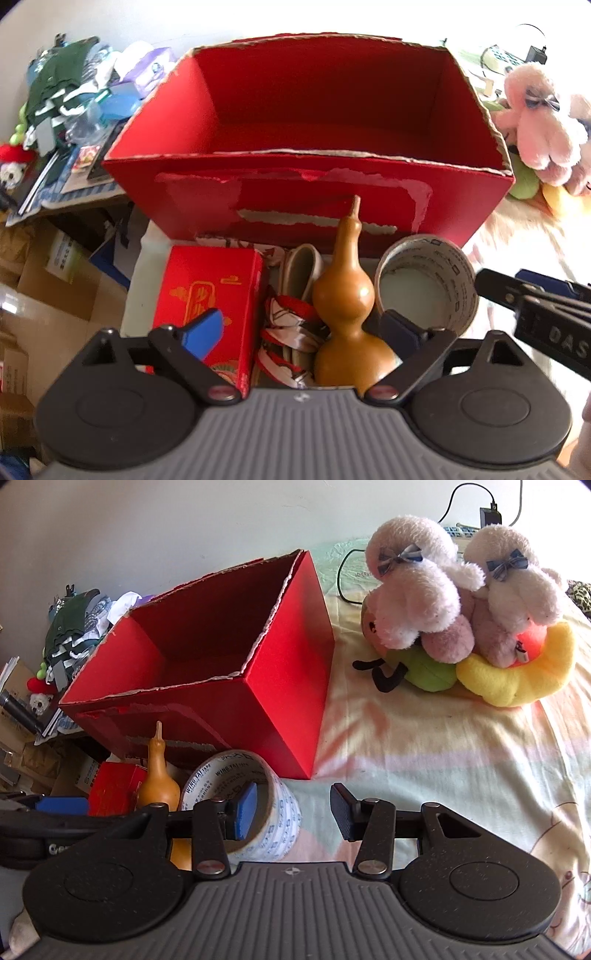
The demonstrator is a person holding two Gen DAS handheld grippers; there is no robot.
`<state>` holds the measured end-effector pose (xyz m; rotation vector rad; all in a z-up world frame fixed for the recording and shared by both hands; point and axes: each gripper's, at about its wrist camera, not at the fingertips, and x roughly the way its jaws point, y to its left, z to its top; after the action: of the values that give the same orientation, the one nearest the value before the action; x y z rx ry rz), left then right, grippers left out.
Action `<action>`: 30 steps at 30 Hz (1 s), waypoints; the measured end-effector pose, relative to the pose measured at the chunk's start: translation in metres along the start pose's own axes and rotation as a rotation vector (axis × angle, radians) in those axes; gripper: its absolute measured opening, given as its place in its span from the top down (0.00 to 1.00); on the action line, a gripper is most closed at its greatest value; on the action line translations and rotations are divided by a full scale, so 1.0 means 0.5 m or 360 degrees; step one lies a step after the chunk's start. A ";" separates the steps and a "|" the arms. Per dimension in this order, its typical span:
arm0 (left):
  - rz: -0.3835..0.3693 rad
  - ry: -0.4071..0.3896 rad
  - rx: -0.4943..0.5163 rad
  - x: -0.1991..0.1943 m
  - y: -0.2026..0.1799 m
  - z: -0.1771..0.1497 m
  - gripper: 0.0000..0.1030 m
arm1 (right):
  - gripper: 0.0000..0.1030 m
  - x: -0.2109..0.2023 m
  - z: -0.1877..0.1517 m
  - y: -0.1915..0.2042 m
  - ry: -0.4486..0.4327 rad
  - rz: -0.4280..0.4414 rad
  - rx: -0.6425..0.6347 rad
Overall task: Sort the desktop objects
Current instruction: 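Close the right gripper around the clear packing-tape roll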
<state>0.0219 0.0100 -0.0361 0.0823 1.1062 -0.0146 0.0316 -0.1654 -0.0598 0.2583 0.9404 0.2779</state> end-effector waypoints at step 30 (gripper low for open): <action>-0.0473 0.0185 0.0256 -0.007 -0.090 -0.006 0.43 | 0.88 -0.002 -0.029 -0.058 0.0022 -0.0049 0.0180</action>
<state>0.0154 -0.0345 -0.0370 0.0625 1.2243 -0.3690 0.0225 -0.1916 -0.0770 0.3458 0.9746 0.1985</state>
